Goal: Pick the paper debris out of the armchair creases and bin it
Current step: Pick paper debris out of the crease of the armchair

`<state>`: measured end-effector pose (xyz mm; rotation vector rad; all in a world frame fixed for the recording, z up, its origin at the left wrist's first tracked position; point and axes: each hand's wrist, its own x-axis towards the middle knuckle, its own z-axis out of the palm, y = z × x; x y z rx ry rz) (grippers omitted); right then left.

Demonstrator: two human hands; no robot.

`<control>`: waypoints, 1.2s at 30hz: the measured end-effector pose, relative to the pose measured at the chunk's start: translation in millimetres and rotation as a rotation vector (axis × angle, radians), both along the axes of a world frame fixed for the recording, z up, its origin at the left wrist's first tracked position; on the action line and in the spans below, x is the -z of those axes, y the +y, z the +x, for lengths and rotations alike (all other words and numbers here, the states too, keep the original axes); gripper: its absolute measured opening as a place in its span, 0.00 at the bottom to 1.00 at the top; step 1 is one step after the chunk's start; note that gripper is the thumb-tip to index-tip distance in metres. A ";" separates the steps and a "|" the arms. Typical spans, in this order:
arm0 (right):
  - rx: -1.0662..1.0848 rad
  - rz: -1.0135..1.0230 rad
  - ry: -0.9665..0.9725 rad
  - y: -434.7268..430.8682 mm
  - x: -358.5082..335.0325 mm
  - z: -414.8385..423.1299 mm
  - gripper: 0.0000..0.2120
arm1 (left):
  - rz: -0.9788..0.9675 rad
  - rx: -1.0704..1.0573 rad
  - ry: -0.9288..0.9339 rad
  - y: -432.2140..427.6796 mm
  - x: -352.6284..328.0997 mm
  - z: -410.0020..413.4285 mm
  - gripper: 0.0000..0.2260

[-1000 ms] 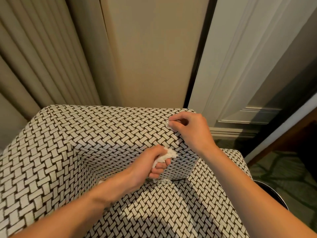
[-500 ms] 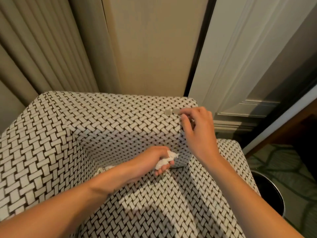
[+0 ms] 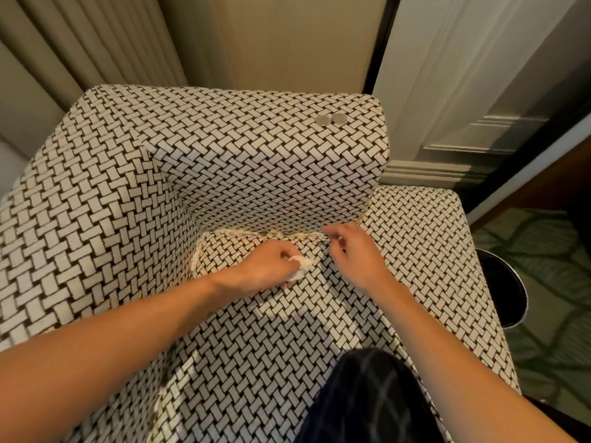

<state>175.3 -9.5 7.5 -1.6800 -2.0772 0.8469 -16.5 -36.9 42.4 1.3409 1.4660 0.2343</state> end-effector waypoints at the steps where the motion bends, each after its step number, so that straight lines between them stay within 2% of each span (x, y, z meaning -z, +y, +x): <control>1: 0.004 -0.064 0.012 1.9 6.6 -1.7 0.17 | 0.019 -0.011 0.000 -1.0 4.1 -0.6 0.07; 4: 0.045 -0.244 0.041 4.5 20.1 -8.3 0.23 | 0.059 -0.079 0.002 16.5 21.5 1.1 0.06; 7: 0.085 -0.312 0.086 14.5 30.9 -14.3 0.26 | 0.001 -0.180 -0.040 28.6 36.4 -0.7 0.07; 10: 0.152 -0.379 0.062 32.7 37.2 -16.5 0.23 | -0.021 -0.299 -0.061 30.4 42.3 -1.4 0.08; 13: 0.252 -0.532 0.152 48.7 41.3 -17.2 0.18 | -0.020 -0.334 -0.069 36.1 48.0 -1.7 0.08; 15: 0.268 -0.568 0.135 55.1 43.6 -19.1 0.14 | -0.022 -0.371 -0.070 38.9 53.5 -3.0 0.09; 19: 0.257 -0.596 0.064 64.0 43.5 -28.7 0.15 | -0.018 -0.395 -0.004 39.0 55.7 -0.3 0.10; 25: 0.421 -0.535 0.214 61.1 53.4 -32.7 0.15 | -0.005 -0.407 -0.002 39.0 55.7 4.6 0.09; 30: 0.444 -0.447 0.291 55.7 59.1 -34.4 0.14 | -0.012 -0.455 0.080 38.9 58.2 4.6 0.07; 36: 0.415 -0.379 0.295 50.6 60.6 -36.2 0.11 | -0.029 -0.406 0.082 38.1 58.0 3.9 0.09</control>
